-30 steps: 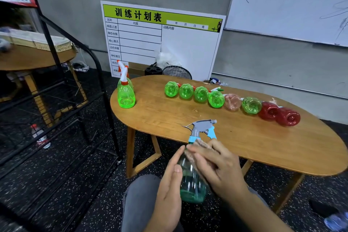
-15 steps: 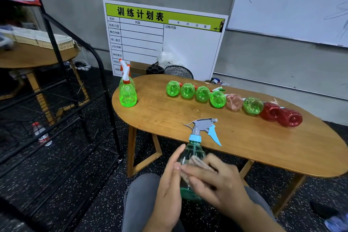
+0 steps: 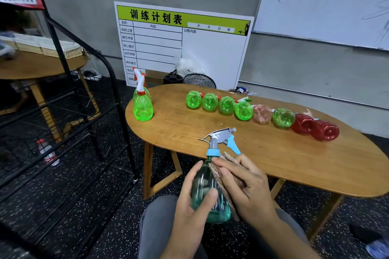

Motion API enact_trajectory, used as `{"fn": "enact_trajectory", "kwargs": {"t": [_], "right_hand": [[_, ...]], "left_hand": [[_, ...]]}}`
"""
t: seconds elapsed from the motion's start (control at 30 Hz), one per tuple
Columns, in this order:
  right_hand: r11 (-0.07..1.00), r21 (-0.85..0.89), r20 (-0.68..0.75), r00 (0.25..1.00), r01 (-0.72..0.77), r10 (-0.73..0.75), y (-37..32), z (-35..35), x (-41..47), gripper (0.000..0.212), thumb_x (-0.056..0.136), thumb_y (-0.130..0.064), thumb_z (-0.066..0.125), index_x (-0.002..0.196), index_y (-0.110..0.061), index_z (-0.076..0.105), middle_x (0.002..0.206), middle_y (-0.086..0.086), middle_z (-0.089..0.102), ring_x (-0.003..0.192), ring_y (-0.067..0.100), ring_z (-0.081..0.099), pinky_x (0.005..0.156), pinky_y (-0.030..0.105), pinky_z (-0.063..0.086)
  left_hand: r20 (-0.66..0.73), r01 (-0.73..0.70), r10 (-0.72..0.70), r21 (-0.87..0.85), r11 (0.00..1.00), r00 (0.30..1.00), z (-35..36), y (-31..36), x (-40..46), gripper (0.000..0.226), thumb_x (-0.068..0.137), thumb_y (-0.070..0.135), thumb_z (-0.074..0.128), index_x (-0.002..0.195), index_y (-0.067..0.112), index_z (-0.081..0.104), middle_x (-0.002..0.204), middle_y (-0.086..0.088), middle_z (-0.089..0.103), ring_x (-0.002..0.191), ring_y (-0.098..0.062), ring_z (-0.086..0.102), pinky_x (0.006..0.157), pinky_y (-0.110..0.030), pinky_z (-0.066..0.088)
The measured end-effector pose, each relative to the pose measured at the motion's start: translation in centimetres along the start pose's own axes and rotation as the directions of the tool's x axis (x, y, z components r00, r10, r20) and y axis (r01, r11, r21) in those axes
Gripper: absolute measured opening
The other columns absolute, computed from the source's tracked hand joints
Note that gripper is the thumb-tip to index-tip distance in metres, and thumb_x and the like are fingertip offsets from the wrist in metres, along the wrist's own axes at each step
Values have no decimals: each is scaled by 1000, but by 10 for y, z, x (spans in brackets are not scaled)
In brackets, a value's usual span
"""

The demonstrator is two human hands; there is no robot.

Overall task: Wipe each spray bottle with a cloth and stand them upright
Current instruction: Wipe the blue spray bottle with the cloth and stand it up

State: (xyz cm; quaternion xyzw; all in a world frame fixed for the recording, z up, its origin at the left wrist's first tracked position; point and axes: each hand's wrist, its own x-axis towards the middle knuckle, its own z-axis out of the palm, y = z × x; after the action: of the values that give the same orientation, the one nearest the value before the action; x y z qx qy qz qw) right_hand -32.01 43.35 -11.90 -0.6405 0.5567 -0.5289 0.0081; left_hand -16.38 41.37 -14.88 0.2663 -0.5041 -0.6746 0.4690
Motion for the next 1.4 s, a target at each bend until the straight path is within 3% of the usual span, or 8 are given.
{"fn": "enact_trajectory", "kwargs": {"t": [0.33,0.57,0.77,0.93,1.07,1.23,1.3,1.4], "right_hand": [[997,17,-5,997,-73,73,-9,6,-10,30,102,-38,58,125,-31,76,92,-21,53,74,7,61,67,12,43],[965,69,-27,967,-253,255,-12,8,3,25,97,-49,59,113,-48,77,95,-17,64,91,6,66,77,9,46],[995,-95,98,995,-18,28,-11,4,-13,30,104,-46,56,130,-45,70,95,-20,52,71,6,59,59,16,48],[899,-209,294,901,385,-318,-5,-1,-37,31,102,-41,64,133,-42,69,90,-4,55,65,5,50,50,23,48],[956,-210,166,971,207,-174,-5,-1,-15,31,107,-48,50,134,-46,65,92,-10,52,66,4,53,51,26,50],[988,-156,24,1000,-13,17,-5,9,-1,32,106,-54,48,131,-47,67,94,-14,58,71,9,64,58,33,55],[986,-166,71,997,18,-7,-10,10,-7,32,106,-52,48,132,-46,66,95,-15,55,69,6,61,56,30,54],[942,-229,216,956,245,-196,-12,7,-24,31,105,-45,57,134,-43,67,95,-16,49,68,-2,49,53,20,49]], "left_hand": [[-72,51,-54,-47,998,996,0,-7,4,40,104,39,51,139,56,59,141,8,68,131,-20,65,112,-51,49],[-23,26,-25,43,999,999,-4,-12,4,41,98,51,50,138,58,58,147,13,63,137,-14,60,116,-46,46],[-42,37,-36,19,999,998,-3,-8,3,40,106,36,46,143,43,59,134,14,72,123,-7,68,94,-21,56],[-71,33,-34,-17,999,997,-2,-4,5,46,102,35,42,146,34,55,128,-4,76,119,-23,72,92,-26,59],[-69,18,-18,5,1000,997,0,-7,5,42,107,27,39,144,34,56,132,5,74,122,-14,70,91,-21,57],[-83,20,-15,62,998,996,-2,-10,4,46,97,42,47,140,48,61,138,21,67,130,-5,63,103,-27,53],[-95,11,-5,60,998,995,-3,-10,4,44,98,41,46,138,51,63,139,17,68,130,-7,64,103,-30,53],[-116,5,-1,40,999,993,-4,-8,6,46,99,39,43,142,42,59,128,6,75,119,-13,72,90,-24,58]]}}
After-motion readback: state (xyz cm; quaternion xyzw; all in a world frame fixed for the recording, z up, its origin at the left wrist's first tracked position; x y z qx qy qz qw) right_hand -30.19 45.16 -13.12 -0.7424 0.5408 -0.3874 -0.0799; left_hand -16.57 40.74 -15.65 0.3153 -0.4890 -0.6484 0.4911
